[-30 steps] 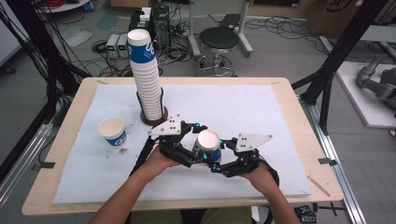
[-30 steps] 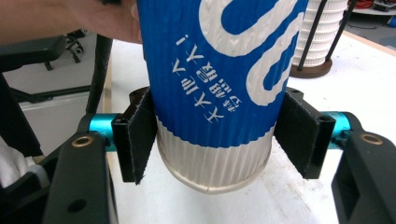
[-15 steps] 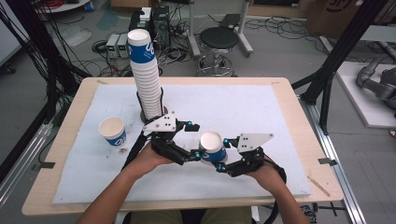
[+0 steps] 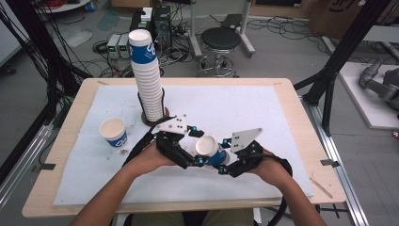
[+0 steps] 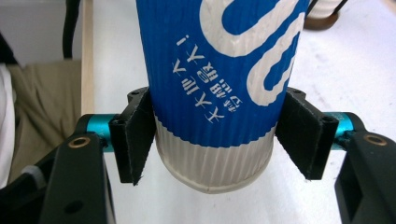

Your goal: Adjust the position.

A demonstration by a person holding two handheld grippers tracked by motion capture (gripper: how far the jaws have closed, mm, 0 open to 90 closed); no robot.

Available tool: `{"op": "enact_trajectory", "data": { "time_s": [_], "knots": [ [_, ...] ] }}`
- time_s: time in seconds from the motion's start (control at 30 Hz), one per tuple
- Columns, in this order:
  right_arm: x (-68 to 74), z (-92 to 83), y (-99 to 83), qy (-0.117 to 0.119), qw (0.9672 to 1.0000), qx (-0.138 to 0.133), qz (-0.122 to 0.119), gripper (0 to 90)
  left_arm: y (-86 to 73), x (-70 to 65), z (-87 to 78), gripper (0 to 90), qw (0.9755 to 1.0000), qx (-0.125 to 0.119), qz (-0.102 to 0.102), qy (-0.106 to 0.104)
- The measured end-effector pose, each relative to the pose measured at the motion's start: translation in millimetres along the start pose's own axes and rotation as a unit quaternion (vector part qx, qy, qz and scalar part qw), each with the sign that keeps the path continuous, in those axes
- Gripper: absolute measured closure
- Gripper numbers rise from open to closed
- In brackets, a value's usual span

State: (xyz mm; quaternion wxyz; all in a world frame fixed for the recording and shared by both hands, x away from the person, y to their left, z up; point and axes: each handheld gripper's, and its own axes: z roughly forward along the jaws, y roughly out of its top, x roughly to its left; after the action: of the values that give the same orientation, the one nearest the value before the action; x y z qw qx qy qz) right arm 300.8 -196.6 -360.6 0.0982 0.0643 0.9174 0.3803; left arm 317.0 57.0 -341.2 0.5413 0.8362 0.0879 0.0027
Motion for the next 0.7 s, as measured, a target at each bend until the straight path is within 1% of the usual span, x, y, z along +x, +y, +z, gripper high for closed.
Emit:
{"op": "enact_trajectory", "data": {
  "time_s": [0.07,0.1,0.13,0.23,0.33,0.37,0.43,0.5,0.53,0.63,0.7],
  "knots": [
    [0.2,1.0,3.9,0.004,0.9998,0.018,-0.009,32.2,0.7,-0.3,1.8,14.5,1.0,0.008,-0.002,-0.003],
    [0.5,1.4,5.8,0.007,0.9997,0.022,-0.011,32.2,1.0,0.3,2.1,14.5,0.9999,0.017,0.002,-0.004],
    [0.7,1.9,7.8,0.009,0.9995,0.028,-0.014,32.2,1.3,0.2,2.6,14.6,0.9998,0.022,0.001,-0.004],
    [2.6,3.0,14.0,0.012,0.9981,0.053,-0.03,32.2,1.0,0.6,4.6,14.9,0.9994,0.034,-0.002,-0.011],
    [3.8,4.8,19.2,0.011,0.9957,0.079,-0.047,32.2,0.0,1.3,6.5,16.7,0.9986,0.049,-0.005,-0.019],
    [4.3,5.7,20.6,0.014,0.995,0.086,-0.049,32.2,-0.7,1.5,7.6,17.6,0.9984,0.052,-0.006,-0.022],
    [5.0,6.8,23.8,0.015,0.9927,0.105,-0.059,32.2,-1.4,1.6,8.7,19.8,0.9975,0.064,-0.008,-0.027],
    [6.0,8.5,25.8,0.015,0.991,0.117,-0.063,32.2,-2.3,1.9,9.7,22.1,0.9968,0.073,-0.006,-0.03],
    [5.0,9.2,26.8,0.014,0.9903,0.12,-0.07,32.2,-2.6,1.9,10.1,22.2,0.9967,0.075,-0.009,-0.031],
    [5.9,9.8,28.6,0.019,0.9887,0.132,-0.068,32.2,-3.3,2.7,10.5,22.8,0.9958,0.083,-0.015,-0.036],
    [6.1,10.5,29.8,0.019,0.9878,0.137,-0.071,32.2,-4.0,3.2,10.7,25.1,0.9949,0.088,-0.016,-0.046]
  ]
}}
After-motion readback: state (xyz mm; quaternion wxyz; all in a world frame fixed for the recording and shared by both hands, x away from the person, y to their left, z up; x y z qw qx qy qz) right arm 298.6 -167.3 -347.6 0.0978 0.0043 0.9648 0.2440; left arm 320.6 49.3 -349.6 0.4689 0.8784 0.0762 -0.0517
